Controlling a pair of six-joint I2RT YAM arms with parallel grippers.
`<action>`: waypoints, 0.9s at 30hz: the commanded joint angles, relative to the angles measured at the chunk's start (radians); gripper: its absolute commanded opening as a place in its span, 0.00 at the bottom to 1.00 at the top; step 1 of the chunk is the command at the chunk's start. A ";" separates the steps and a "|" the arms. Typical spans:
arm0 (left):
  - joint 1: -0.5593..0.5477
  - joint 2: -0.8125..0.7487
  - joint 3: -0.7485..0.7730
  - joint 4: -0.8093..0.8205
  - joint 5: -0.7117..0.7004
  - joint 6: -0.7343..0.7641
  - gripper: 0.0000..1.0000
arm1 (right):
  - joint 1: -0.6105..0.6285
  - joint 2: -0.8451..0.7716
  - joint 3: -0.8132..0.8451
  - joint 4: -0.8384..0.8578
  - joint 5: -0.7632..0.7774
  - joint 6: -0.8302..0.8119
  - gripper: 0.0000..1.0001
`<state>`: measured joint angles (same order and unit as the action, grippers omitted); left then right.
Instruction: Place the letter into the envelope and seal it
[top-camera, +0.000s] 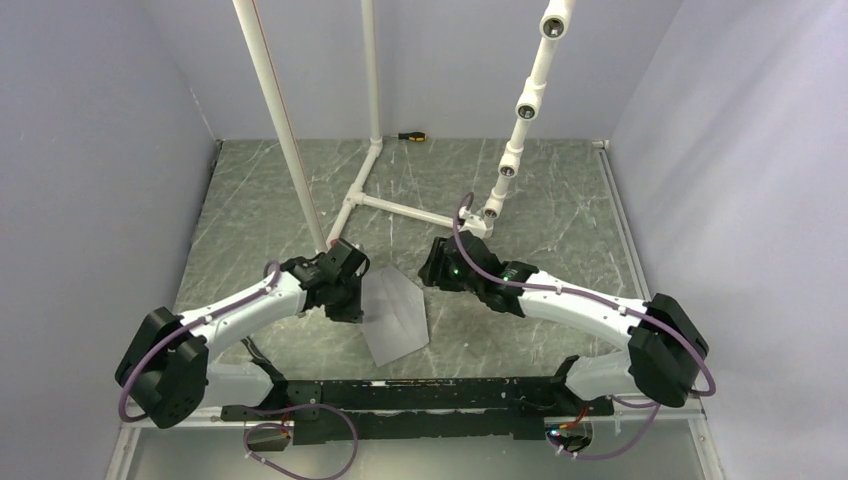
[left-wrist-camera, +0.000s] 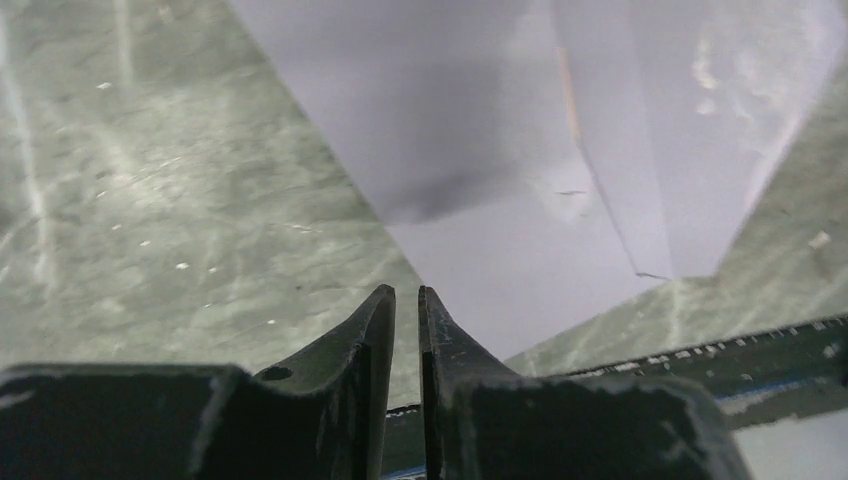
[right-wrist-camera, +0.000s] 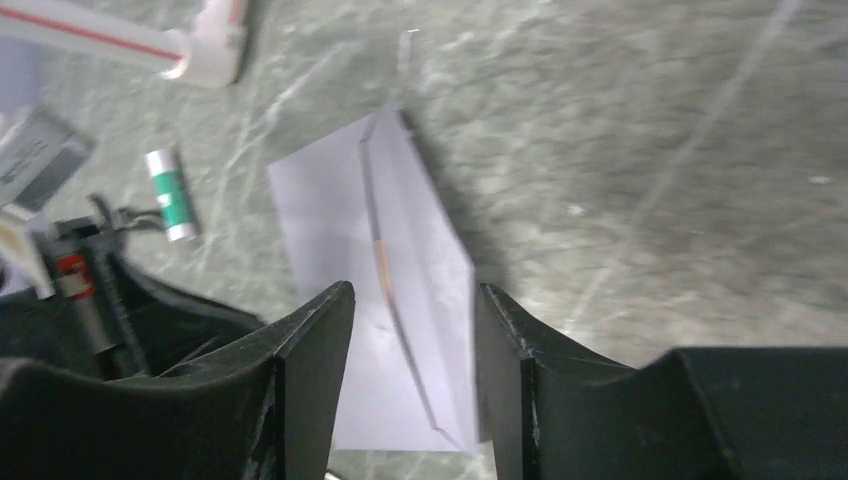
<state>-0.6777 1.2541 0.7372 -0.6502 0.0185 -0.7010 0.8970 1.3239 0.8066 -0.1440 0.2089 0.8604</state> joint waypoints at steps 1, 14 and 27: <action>-0.001 0.016 0.028 -0.105 -0.149 -0.068 0.22 | -0.022 -0.015 -0.027 -0.094 0.063 -0.014 0.55; 0.136 -0.127 0.054 -0.352 -0.478 -0.273 0.78 | -0.023 0.035 -0.025 -0.046 -0.040 -0.074 0.56; 0.476 -0.042 0.017 -0.110 -0.402 -0.196 0.38 | -0.024 0.035 -0.037 -0.044 -0.061 -0.080 0.55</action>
<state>-0.2886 1.1561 0.7631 -0.8742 -0.4145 -0.9501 0.8715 1.3605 0.7731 -0.2165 0.1574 0.7948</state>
